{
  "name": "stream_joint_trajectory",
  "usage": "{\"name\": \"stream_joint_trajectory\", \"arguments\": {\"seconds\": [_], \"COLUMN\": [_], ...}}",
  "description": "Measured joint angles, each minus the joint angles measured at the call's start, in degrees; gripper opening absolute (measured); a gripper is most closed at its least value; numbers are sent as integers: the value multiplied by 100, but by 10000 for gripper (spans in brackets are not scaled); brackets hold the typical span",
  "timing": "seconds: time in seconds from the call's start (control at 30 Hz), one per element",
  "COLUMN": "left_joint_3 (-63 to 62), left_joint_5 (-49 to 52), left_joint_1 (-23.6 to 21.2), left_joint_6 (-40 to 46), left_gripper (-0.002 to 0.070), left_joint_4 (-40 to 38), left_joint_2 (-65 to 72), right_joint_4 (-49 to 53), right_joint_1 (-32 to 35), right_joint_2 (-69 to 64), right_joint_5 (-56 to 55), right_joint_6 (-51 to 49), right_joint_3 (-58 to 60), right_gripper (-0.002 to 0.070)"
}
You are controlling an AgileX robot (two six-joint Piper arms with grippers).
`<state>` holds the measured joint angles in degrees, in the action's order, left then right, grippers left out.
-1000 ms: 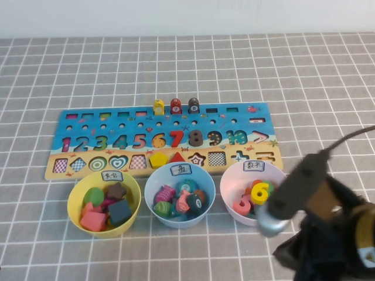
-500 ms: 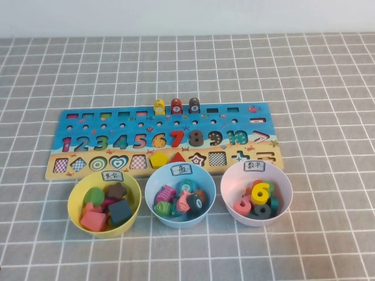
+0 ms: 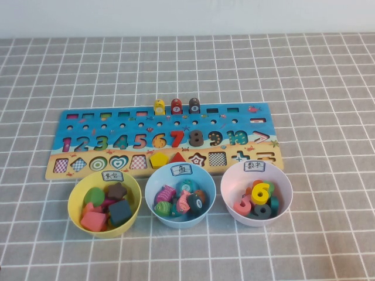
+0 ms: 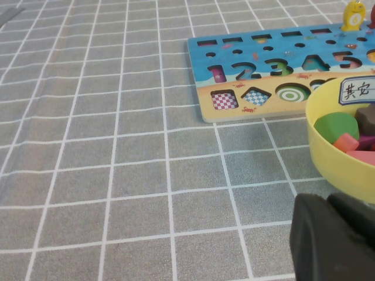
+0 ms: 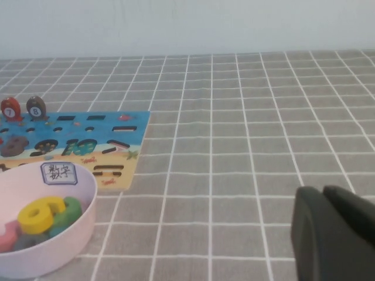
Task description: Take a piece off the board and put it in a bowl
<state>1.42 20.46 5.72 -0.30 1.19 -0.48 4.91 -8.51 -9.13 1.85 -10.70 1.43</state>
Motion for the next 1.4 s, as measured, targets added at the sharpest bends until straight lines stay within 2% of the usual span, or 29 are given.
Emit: {"name": "stream_joint_trajectory", "arguments": {"seconds": [0.17,0.4,0.6,0.8,1.4], "left_joint_3": [0,0,0,0,0], "left_joint_5": [0,0,0,0,0], "left_joint_1": [0,0,0,0,0], "left_joint_6": [0,0,0,-10,-10], "left_gripper": [-5,-5,-5,-5,-5], "left_joint_4": [0,0,0,0,0], "left_joint_2": [0,0,0,0,0], "right_joint_4": [-132,-176,-129,-772,-1025], "right_joint_1": [0,13,13,62,62], "right_joint_2": [853,953,953,953,953], "right_joint_5": [878,1464,1620,1862,1920], "right_joint_6": [0,0,122,1191,1354], "right_joint_3": [10,10,10,10,10], "right_gripper": [-17,-17,-17,-17,-17]}}
